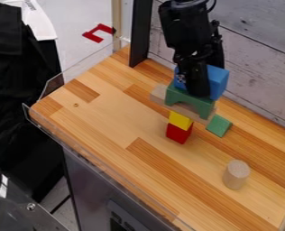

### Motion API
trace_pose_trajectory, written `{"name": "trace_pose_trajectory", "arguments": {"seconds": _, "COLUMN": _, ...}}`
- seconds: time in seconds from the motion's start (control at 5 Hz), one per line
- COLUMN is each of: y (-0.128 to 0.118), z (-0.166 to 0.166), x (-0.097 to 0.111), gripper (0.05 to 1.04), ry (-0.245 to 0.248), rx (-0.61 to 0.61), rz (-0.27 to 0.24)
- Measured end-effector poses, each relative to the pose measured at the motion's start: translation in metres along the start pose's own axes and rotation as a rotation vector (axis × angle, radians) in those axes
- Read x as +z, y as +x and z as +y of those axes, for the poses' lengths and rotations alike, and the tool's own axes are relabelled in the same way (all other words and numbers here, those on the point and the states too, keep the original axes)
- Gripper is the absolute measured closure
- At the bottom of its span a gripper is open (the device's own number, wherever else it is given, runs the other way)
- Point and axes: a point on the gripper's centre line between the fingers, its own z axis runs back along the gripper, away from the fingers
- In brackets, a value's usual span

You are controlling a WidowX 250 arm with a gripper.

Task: Put the blue rectangular block on top of the green arch

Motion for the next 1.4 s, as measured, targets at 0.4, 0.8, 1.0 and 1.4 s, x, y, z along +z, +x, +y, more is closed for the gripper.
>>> {"name": "trace_pose_trajectory", "arguments": {"seconds": 0.4, "y": 0.004, "z": 0.000, "x": 0.000, "gripper": 0.497, "ry": 0.011, "rx": -0.005, "rz": 0.005}}
{"name": "trace_pose_trajectory", "arguments": {"seconds": 0.8, "y": 0.006, "z": -0.001, "x": -0.005, "gripper": 0.162, "ry": 0.069, "rx": -0.039, "rz": 0.014}}
{"name": "trace_pose_trajectory", "arguments": {"seconds": 1.0, "y": 0.006, "z": -0.005, "x": -0.002, "gripper": 0.082, "ry": 0.057, "rx": -0.049, "rz": 0.012}}
{"name": "trace_pose_trajectory", "arguments": {"seconds": 1.4, "y": 0.004, "z": -0.007, "x": 0.010, "gripper": 0.083, "ry": 0.035, "rx": -0.064, "rz": -0.006}}
